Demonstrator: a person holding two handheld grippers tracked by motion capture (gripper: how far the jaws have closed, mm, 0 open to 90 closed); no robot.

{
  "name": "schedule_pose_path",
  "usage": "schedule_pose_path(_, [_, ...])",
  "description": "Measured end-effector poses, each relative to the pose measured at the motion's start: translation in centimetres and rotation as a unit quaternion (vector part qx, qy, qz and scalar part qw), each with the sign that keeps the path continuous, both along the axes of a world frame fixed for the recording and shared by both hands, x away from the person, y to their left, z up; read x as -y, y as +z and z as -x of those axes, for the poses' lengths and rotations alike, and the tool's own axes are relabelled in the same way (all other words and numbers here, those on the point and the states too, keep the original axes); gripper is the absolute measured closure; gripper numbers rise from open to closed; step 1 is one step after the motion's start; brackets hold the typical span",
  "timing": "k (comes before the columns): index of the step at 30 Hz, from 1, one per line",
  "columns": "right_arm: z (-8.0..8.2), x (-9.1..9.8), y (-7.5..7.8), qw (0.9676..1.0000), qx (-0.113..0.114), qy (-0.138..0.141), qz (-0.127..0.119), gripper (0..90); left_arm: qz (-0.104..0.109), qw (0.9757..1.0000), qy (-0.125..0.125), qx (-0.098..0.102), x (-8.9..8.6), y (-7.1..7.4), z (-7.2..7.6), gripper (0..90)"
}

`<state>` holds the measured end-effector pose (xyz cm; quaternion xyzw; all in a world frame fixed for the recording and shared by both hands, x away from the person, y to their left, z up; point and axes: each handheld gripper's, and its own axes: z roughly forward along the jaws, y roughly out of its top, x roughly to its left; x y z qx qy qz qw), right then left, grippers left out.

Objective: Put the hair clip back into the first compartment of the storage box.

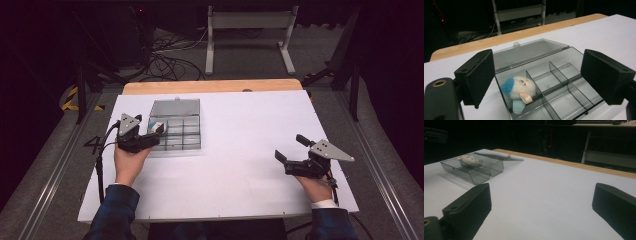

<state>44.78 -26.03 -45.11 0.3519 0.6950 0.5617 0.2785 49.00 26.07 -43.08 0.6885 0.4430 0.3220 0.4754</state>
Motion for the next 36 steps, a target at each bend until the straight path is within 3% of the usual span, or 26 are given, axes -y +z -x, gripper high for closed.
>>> schedule_pose_path(15, [0.0, 0.1, 0.0, 1.0000, 0.001, 0.001, -0.005, 2.6, 0.014, 0.9992, -0.025, 0.029, 0.0, 0.1, 1.6, 10.9])
schedule_pose_path(36, [0.0, 0.2, 0.0, 0.9998, 0.006, 0.001, -0.017, 1.2, 0.021, 0.9978, -0.044, 0.044, 0.0, 0.2, 3.5, 10.0])
